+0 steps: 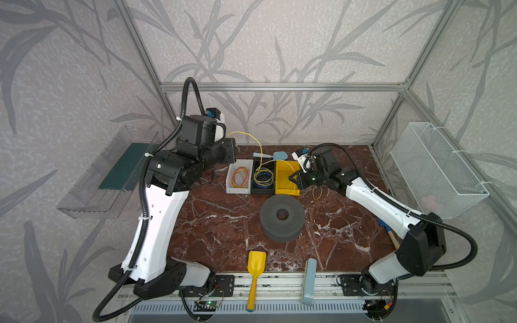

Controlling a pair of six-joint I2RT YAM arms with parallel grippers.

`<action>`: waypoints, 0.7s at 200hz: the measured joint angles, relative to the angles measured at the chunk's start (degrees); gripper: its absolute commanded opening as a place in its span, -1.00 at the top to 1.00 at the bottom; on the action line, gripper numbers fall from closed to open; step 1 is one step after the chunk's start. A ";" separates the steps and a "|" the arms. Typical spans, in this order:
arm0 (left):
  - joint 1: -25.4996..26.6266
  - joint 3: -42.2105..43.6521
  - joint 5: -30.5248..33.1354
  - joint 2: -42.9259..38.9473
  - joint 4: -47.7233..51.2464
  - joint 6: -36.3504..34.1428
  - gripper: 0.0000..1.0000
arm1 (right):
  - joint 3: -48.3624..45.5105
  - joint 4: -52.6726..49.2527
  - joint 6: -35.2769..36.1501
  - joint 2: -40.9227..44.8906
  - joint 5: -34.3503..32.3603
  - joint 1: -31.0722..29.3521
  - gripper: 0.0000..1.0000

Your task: Wrap the cables

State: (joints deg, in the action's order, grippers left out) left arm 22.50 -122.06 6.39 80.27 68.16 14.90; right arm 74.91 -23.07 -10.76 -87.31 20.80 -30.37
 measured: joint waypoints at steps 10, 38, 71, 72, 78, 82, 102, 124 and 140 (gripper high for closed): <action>0.09 -2.34 4.07 0.39 0.85 -2.49 1.00 | -0.35 -1.46 0.48 1.11 -0.87 1.38 1.00; 0.35 -4.72 16.70 0.44 0.83 -9.70 1.00 | -1.53 -5.49 1.44 3.85 -1.64 8.70 1.00; 1.14 -2.47 27.85 1.51 -1.90 -19.69 1.00 | -2.73 -7.21 1.36 5.40 2.40 17.62 1.00; 1.16 -2.32 28.06 1.51 -2.03 -19.96 1.00 | -2.73 -7.21 1.36 5.40 2.47 17.68 1.00; 1.40 -1.05 30.42 1.68 -3.54 -21.99 1.00 | -2.73 -7.37 1.27 5.60 2.82 18.08 1.00; 1.42 -0.37 31.65 1.75 -4.42 -22.77 1.00 | -2.73 -7.52 1.16 5.64 2.99 18.18 1.00; 1.44 4.24 38.36 1.86 -10.71 -29.40 1.00 | -2.73 -8.26 0.31 5.95 3.98 19.06 1.00; 1.73 9.64 43.32 1.84 -17.51 -36.26 1.00 | -2.82 -8.11 -1.03 6.88 5.53 22.14 1.00; 1.95 13.73 45.13 1.79 -21.51 -39.69 1.00 | -3.45 -7.78 -1.77 8.61 6.84 24.90 1.00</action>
State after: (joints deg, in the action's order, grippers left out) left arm 24.45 -108.33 51.53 82.06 46.65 -24.80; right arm 71.46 -30.85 -12.53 -78.70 27.64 -5.48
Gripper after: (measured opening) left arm 0.048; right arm 0.050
